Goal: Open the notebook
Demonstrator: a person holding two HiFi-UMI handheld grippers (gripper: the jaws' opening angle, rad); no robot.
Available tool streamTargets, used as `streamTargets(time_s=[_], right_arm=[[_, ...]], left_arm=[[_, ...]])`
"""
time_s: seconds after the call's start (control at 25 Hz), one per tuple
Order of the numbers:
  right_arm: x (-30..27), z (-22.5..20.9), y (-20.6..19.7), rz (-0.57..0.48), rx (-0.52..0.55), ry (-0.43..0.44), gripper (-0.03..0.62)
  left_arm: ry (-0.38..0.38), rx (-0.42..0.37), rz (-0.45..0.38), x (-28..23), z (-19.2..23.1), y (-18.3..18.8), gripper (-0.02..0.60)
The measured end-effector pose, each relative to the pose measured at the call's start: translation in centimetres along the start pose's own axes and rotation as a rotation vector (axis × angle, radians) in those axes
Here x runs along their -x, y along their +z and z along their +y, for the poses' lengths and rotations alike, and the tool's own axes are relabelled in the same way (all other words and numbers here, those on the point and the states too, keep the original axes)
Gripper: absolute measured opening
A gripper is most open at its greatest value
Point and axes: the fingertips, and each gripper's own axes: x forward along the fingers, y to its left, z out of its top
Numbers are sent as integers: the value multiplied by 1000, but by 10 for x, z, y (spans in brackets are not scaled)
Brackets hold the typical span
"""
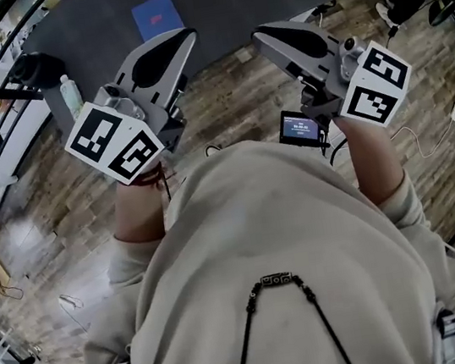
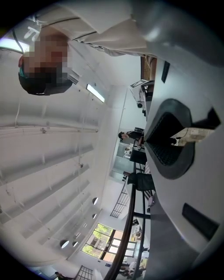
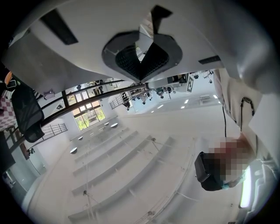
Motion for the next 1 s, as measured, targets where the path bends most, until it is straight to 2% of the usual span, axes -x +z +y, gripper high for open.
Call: streamTargets(time_s=[0.12,0.24,0.4,0.52,0.84,1.0], right_arm=[[-8,-3,-5,17,-6,0,15],[-28,11,-18,58,-8,23,15],[-75,31,-32,109,-9,63,15],[-97,29,-31,130,-10,85,15],[-126,5,-2,154,32,127,15],[-152,0,-5,177,12,164,16]], left_arm=[[-15,-4,6,-1,1,-5,0],[-27,3,-2,22,5,-10,0],[9,18,-24,77,35,-10,0],[36,27,-30,100,50,-12,0],[178,33,-89,118,54,1,0],[250,83,-139,142,70,6,0]])
